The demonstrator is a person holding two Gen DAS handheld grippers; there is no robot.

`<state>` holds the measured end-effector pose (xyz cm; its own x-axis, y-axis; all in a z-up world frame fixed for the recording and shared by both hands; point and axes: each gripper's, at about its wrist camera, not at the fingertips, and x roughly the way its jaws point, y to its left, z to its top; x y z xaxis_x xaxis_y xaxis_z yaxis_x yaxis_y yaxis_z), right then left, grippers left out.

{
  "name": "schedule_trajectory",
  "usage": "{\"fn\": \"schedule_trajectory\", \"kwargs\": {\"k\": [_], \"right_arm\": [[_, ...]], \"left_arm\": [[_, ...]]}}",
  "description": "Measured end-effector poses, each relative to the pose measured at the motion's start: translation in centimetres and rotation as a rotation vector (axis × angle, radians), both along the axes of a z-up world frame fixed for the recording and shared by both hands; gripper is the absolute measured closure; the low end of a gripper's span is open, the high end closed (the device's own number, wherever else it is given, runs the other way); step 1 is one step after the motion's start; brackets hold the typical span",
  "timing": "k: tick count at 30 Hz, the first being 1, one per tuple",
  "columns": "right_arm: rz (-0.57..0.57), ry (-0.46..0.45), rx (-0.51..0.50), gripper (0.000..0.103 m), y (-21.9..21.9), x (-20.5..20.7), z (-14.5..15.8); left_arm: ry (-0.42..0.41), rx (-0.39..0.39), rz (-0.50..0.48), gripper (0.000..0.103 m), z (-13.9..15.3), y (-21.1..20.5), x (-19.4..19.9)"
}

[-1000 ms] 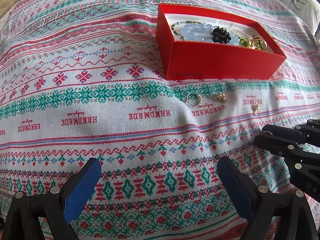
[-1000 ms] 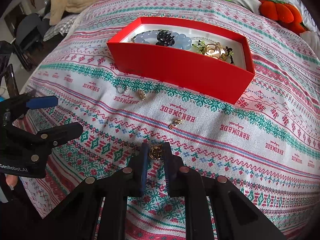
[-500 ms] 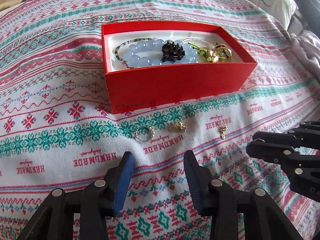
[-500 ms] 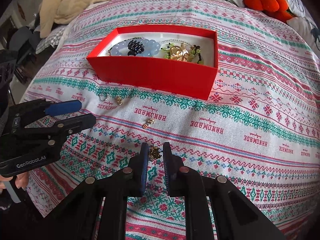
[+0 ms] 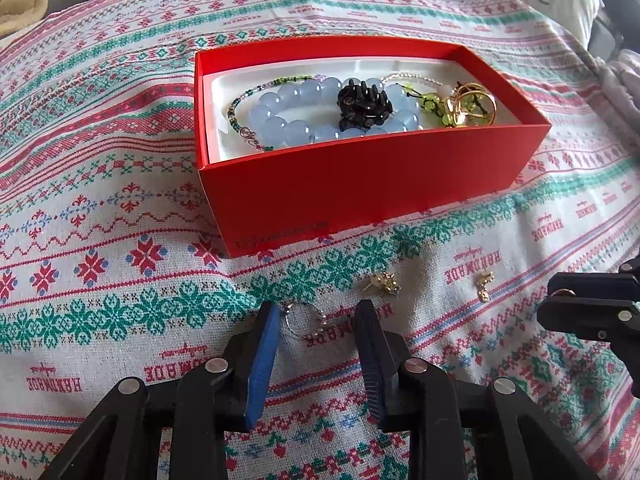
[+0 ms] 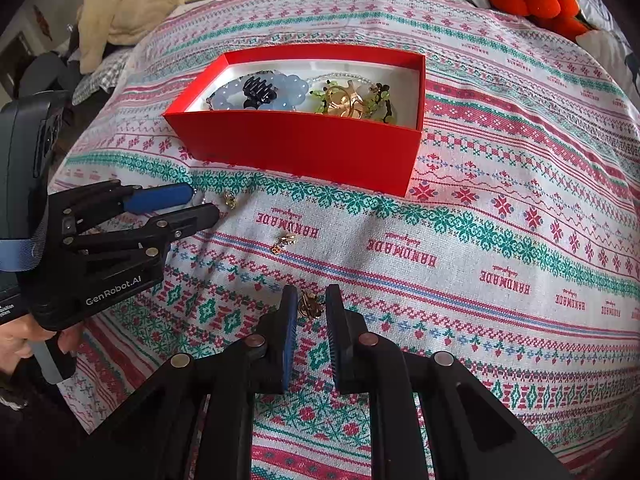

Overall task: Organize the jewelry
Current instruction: 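Grasp the silver stone ring with the left tool while the right tool holds the gold charm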

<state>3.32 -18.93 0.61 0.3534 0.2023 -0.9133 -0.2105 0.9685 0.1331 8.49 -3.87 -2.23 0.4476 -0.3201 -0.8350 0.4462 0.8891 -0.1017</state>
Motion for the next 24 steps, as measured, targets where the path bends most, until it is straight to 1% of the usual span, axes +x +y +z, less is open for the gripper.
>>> {"fn": "schedule_trajectory", "kwargs": {"k": [4,5,12,24], "right_arm": [[-0.009,-0.001,0.001,0.088,-0.3,0.2,0.1],[-0.011,-0.001,0.001,0.088,-0.4,0.3,0.1],[-0.013,-0.003,0.001,0.088,-0.4,0.2,0.1],[-0.03,-0.038,0.01,0.088,-1.1,0.1,1.3]], "left_arm": [[-0.003,0.011,0.02,0.088,-0.1,0.2,0.2],[-0.003,0.012,0.023,0.089,-0.1,0.4,0.2],[-0.017,0.033,0.024,0.089,0.0,0.3,-0.1],[0.008,0.011,0.056,0.089,0.9,2.0,-1.1]]}}
